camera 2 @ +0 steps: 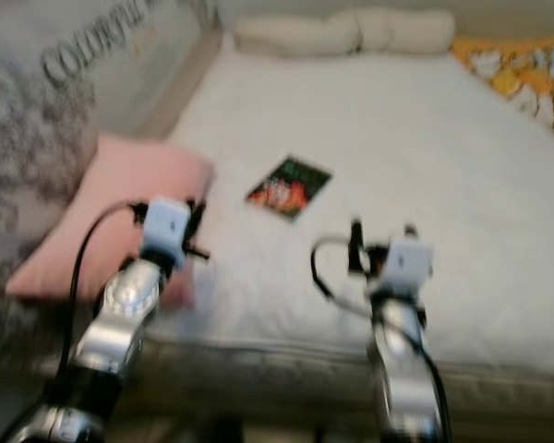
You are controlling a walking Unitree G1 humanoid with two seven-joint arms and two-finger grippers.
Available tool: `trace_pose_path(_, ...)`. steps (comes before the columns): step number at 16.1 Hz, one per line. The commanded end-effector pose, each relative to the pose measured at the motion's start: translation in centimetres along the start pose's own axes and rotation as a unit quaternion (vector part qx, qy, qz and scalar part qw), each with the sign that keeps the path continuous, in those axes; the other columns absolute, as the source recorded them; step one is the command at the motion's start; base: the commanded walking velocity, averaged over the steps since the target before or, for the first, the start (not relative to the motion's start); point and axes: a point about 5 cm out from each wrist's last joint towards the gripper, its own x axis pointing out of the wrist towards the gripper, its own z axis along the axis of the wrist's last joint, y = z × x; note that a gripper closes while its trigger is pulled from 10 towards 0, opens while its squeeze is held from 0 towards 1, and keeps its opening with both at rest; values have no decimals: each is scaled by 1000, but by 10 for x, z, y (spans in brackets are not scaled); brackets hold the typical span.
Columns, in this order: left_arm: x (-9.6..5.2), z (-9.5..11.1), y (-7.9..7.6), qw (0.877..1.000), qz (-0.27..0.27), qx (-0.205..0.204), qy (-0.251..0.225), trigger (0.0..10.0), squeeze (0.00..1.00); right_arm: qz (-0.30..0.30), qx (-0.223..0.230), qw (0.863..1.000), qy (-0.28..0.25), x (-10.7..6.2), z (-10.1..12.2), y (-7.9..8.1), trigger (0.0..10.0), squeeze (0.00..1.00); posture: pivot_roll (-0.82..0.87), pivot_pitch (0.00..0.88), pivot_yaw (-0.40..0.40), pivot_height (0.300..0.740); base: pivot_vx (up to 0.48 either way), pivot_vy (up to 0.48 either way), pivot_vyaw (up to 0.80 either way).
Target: Clean up the room
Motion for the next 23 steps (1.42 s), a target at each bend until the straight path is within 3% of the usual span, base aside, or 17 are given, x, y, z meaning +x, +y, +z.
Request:
trace_pose_path(1, 3, 8, -2, 1000, -7, 13, -5, 10000, 1000, -14, 7, 1000, 14, -4, -7, -5, 10000, 0, -131, 0, 70, 740, 0, 0, 0)
trace_pose_path(6, 1, 3, -8, 1000, -14, 12, 17, 10000, 1000, -17, 13, 1000, 13, -2, -7, -5, 10000, 0, -128, 0, 67, 740, 0, 0, 0)
trace_pose_path(10, -3, -16, 10, 990, 56, -101, 78, 10000, 1000, -5, 28, 999, 17, -3, -8, 0, 10000, 0, -125, 0, 64, 740, 0, 0, 0)
trace_pose_path(12, -1, -9, 13, 992, 75, -77, 62, 10000, 1000, 5, 41, 999, 10, -6, -8, 0, 10000, 0, -117, 0, 61, 740, 0, 0, 0)
trace_pose_path(16, -5, -28, 26, 971, 151, -131, 132, 10000, 1000, 6, 3, 1000, 23, -6, -11, 1, 10000, 0, -120, 0, 58, 740, 0, 0, 0)
trace_pose_path(18, -4, -25, 24, 977, 144, -101, 121, 10000, 1000, 0, 6, 1000, 28, -5, -13, 0, 10000, 0, -118, 0, 55, 740, 0, 0, 0)
trace_pose_path(19, -3, -26, 24, 976, 146, -105, 126, 10000, 1000, -12, 15, 1000, 18, -6, -11, -5, 10000, 1000, -120, 0, 56, 740, 0, 0, 0)
trace_pose_path(23, 1, -19, 19, 984, 117, -88, 103, 10000, 1000, -2, 30, 999, 21, -6, -13, -5, 10000, 1000, -120, 0, 53, 740, 0, 0, 0)
